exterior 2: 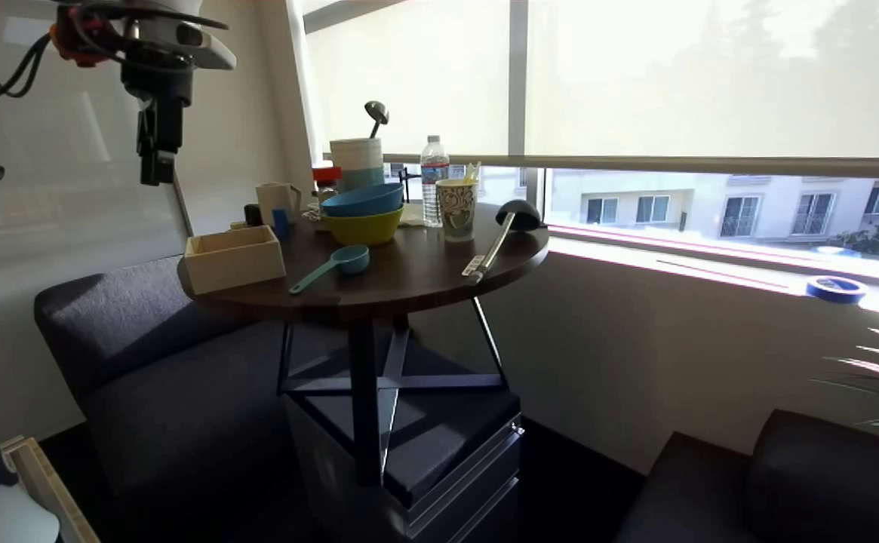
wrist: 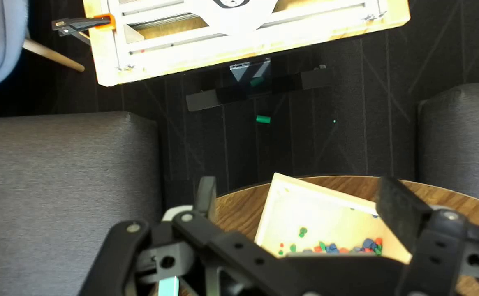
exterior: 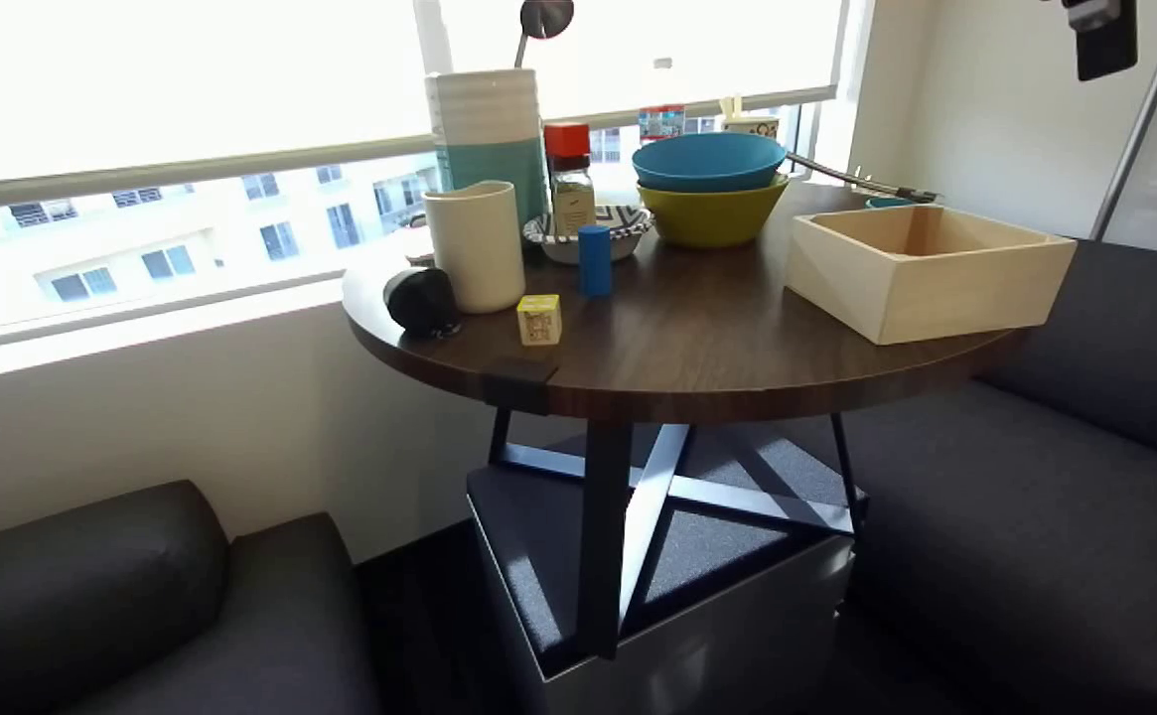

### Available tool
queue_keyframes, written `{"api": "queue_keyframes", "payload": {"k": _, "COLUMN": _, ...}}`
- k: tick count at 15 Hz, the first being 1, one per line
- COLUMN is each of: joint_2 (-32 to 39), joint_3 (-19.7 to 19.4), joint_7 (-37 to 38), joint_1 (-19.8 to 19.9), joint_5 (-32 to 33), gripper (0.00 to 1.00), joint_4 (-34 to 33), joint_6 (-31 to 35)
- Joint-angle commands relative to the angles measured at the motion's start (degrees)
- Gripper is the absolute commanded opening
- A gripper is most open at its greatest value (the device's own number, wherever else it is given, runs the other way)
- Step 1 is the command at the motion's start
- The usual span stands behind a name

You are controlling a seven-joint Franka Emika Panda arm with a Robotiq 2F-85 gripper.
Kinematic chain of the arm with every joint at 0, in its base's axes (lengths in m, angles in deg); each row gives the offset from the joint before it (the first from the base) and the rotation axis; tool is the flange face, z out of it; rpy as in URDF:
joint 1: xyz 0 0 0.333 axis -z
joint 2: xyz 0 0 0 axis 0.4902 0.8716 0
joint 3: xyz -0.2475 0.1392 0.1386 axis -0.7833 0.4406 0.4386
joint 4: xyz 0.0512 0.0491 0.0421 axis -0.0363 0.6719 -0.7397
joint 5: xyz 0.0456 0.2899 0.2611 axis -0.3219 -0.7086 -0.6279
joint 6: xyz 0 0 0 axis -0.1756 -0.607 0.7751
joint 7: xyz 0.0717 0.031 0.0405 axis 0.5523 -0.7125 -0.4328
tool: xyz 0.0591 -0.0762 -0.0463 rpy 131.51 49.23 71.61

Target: Put the orange block on top of the blue block

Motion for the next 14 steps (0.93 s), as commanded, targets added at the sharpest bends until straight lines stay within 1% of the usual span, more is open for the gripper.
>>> {"api": "queue_keyframes", "payload": {"k": 1, "joint_2": 0.14, "joint_3": -0.24, "joint_7": -0.96, "joint_1": -0.98, "joint_5": -0.15, "gripper": 1.0, "joint_4": 0.04, "joint_6": 2.29}}
{"api": "queue_keyframes", "payload": {"k": 5, "joint_2": 0.7, "joint_3": 0.02, "joint_7": -6.45, "joint_1": -3.87, "joint_5": -1.23, "gripper": 1.0, "joint_4": 0.05, "joint_6": 14.41}}
{"api": "queue_keyframes", "payload": {"k": 8, "joint_2": 2.3, "joint_3": 0.0, "joint_7": -8.33, "joint_1": -5.76, "joint_5": -2.16, "gripper": 1.0, "joint_4": 0.48, "joint_6": 25.78}}
{"api": "queue_keyframes", "payload": {"k": 11, "joint_2": 5.75, "joint_3": -0.14, "joint_7": -8.67, "joint_1": -7.1, "joint_5": -4.27, "gripper": 1.0, "joint_4": -0.02, "joint_6": 36.82}}
{"api": "queue_keyframes", "payload": {"k": 14, "joint_2": 10.26, "joint_3": -0.14, "joint_7": -9.94, "joint_1": -8.23, "joint_5": -6.02, "gripper": 1.0, "joint_4": -1.74, "joint_6": 43.64}}
